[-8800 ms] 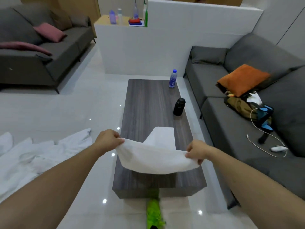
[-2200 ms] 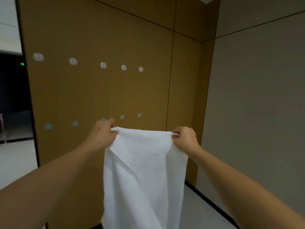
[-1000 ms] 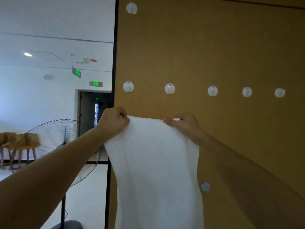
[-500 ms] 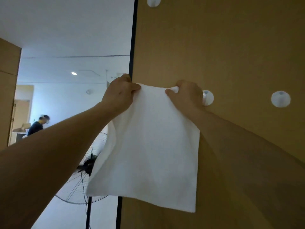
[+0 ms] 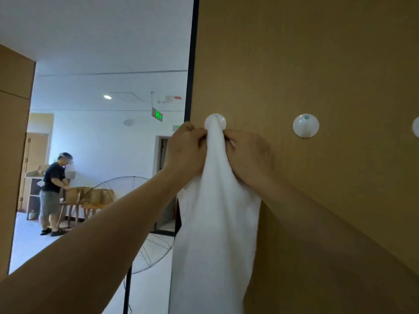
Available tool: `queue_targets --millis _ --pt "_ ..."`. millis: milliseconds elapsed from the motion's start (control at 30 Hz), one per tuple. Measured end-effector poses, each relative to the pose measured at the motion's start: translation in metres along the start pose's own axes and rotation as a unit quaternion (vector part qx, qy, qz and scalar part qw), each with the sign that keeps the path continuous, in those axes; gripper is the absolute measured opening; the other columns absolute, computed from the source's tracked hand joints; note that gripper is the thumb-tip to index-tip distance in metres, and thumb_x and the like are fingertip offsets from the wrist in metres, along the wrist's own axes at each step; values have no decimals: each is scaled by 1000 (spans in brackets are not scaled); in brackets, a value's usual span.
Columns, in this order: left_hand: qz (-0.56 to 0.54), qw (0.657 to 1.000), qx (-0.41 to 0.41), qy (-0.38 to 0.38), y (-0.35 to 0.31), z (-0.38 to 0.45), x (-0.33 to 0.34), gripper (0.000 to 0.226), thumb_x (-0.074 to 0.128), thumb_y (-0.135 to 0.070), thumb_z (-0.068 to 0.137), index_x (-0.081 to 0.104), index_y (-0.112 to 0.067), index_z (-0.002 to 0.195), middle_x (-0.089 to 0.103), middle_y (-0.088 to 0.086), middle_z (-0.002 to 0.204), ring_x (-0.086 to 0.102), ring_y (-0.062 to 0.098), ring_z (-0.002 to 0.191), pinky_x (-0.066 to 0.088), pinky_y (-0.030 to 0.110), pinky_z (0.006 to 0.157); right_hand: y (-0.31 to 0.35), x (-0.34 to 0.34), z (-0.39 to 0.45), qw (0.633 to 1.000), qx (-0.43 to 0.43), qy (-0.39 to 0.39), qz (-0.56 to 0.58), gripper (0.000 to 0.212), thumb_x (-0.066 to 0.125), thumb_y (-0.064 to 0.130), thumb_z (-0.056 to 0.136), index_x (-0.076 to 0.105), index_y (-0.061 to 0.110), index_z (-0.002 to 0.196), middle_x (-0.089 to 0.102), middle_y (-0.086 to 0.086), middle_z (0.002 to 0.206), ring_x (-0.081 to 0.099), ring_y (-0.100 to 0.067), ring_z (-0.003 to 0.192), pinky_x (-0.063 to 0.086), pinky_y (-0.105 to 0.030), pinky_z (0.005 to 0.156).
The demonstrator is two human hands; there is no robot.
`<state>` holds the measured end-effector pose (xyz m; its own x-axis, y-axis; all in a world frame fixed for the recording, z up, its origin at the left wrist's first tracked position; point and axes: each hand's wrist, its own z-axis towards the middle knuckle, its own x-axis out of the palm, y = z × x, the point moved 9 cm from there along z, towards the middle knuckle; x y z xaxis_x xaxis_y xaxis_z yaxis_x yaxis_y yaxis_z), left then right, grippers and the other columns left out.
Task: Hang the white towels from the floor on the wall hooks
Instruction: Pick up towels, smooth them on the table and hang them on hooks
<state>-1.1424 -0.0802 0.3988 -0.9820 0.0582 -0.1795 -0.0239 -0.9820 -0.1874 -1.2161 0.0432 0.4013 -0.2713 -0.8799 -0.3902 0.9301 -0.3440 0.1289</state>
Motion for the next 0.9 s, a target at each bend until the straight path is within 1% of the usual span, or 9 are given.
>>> queue_targets --millis 133,200,333,467,533,633,700,800,900 --pt "33 998 36 -29 0 -3 -4 18 58 -30 89 70 -19 81 52 1 108 38 22 96 23 29 80 4 5 -5 998 35 38 33 28 43 45 98 67 32 89 65 12 77 60 -6 70 47 -27 62" --pt "83 993 77 -35 -2 -8 -5 21 59 -36 89 74 -22 90 55 2 106 41 27 97 19 31 78 5 6 -13 998 34 39 -36 29 45 48 96 62 29 81 59 10 82 53 -9 76 44 -30 68" --pt "101 989 104 1 3 -28 0 29 52 -35 95 72 -17 104 63 6 89 39 25 81 26 34 71 11 12 -35 972 15 26 -231 22 51 38 93 67 23 97 43 3 103 34 -15 96 38 -33 83" --pt "-126 988 14 93 28 -62 6 26 48 -27 100 69 -18 113 62 0 94 57 17 84 52 34 81 16 31 -60 993 109 39 -32 21 55 22 97 61 19 77 54 6 79 49 -5 68 37 -20 61" --pt "-237 966 -16 104 34 -77 5 21 51 -19 99 70 -17 107 65 -1 96 61 9 86 53 28 86 13 38 -77 982 183 18 38 23 56 22 97 65 17 77 65 0 74 60 -11 66 47 -24 59" --pt "-328 937 -36 116 42 -100 6 24 50 -17 100 60 -30 82 54 -18 74 56 -8 70 44 4 71 14 47 -105 959 271 8 82 26 57 25 98 68 9 81 68 -2 74 62 -11 66 50 -21 59" --pt "-335 934 -23 122 50 -109 14 22 50 -21 102 62 -27 84 58 -14 77 58 -3 71 51 13 75 13 53 -121 943 317 17 98 22 59 30 97 70 12 90 72 -2 82 68 -13 74 56 -22 66" --pt "-330 927 -30 176 53 -118 25 31 46 -36 103 66 -22 122 68 -6 103 64 10 91 56 36 88 11 52 -140 910 388 18 149 26 60 37 93 72 19 108 76 2 95 72 -16 87 59 -30 78" --pt "-396 884 -100 230 52 -127 12 55 30 -58 100 62 -22 127 67 -2 116 63 16 106 51 42 98 7 35 -155 881 449 -27 148 31 57 47 87 75 23 97 75 1 97 70 -21 91 56 -35 78"
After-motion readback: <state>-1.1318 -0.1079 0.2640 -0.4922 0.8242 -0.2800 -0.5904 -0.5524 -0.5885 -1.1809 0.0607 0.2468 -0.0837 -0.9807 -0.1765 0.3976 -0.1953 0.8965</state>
